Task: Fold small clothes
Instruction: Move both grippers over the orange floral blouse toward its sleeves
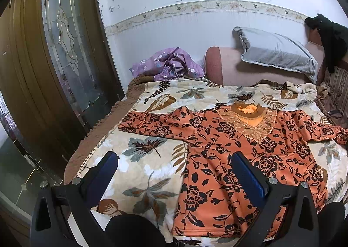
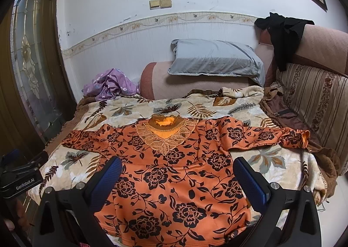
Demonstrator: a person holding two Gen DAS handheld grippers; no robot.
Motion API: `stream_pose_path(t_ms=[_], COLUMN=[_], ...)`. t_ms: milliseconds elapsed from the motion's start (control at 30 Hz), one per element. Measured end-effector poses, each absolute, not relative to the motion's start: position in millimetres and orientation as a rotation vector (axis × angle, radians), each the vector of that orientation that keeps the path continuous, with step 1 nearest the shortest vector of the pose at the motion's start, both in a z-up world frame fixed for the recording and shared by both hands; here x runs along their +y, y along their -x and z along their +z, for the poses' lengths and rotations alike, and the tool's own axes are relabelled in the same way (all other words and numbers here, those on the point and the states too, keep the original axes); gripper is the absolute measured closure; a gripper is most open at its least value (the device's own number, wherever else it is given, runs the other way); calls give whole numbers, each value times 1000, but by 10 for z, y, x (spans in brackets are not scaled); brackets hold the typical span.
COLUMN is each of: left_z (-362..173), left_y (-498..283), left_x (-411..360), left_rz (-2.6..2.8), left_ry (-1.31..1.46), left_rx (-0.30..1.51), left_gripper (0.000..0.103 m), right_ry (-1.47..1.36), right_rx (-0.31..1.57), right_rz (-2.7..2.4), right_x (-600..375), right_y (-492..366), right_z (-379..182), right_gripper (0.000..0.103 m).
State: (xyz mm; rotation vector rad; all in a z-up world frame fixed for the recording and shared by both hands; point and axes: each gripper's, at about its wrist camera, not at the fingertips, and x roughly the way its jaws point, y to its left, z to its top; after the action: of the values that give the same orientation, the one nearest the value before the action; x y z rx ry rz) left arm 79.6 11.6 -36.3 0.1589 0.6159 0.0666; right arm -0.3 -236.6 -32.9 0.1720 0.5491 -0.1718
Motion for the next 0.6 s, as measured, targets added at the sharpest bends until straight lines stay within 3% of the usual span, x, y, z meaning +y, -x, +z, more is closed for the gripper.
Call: stream_pose_path(t_ms=[600], left_z=[-530], left_y=[-1136], left_x=[7], left_rz=[82], left_ry=[-197], left_rx=[642], left_gripper=[0], right_ry=[-208], right_rx=[584], right_rz=[-203], right_x=[-2597], right_y=[-481], right_z=[-496], right_gripper=[0])
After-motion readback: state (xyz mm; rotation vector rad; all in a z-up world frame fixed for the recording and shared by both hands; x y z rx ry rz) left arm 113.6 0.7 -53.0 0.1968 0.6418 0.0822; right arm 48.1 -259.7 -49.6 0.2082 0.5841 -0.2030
